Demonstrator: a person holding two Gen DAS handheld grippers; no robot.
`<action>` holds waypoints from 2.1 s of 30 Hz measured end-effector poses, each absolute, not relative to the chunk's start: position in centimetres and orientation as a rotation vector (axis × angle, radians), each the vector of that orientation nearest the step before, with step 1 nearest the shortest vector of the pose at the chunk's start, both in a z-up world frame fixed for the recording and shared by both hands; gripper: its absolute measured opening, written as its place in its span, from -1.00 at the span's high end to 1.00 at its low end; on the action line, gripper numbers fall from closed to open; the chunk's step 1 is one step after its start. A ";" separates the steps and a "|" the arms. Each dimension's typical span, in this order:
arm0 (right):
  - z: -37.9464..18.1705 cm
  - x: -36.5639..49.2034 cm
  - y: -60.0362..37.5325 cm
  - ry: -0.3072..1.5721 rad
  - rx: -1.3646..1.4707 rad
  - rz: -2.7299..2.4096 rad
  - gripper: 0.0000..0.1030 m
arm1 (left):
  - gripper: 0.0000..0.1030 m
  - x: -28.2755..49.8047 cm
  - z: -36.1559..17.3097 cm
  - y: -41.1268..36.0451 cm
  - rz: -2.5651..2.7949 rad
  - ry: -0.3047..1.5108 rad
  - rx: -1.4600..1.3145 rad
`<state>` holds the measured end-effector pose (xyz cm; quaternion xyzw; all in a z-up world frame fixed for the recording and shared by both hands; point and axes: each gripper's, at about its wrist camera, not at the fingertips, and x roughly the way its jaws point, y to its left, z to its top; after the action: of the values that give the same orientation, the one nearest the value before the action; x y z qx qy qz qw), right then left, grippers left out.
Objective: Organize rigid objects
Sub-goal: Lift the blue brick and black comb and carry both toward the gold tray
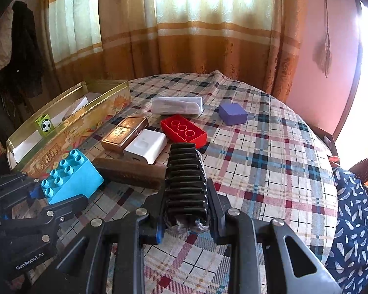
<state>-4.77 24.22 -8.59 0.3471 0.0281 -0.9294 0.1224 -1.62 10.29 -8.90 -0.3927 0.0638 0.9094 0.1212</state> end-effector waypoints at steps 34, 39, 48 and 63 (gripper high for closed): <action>-7.6 -3.4 24.2 0.075 0.844 -2.735 0.43 | 0.41 -0.9 -7.5 9.1 2.770 0.158 -0.987; -7.5 -3.3 24.1 0.079 0.829 -2.741 0.43 | 0.41 -0.7 -7.1 9.0 2.777 0.148 -0.957; -7.5 -3.0 24.1 0.083 0.808 -2.744 0.43 | 0.41 -0.6 -7.0 8.8 2.787 0.125 -0.923; -7.4 -2.6 24.2 0.080 0.763 -2.747 0.42 | 0.41 -0.3 -6.8 8.5 2.808 0.095 -0.858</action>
<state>-2.60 24.24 -7.36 0.2646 0.0279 -0.9531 0.1442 -0.30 8.47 -6.77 -0.2904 0.0322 0.9509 0.1018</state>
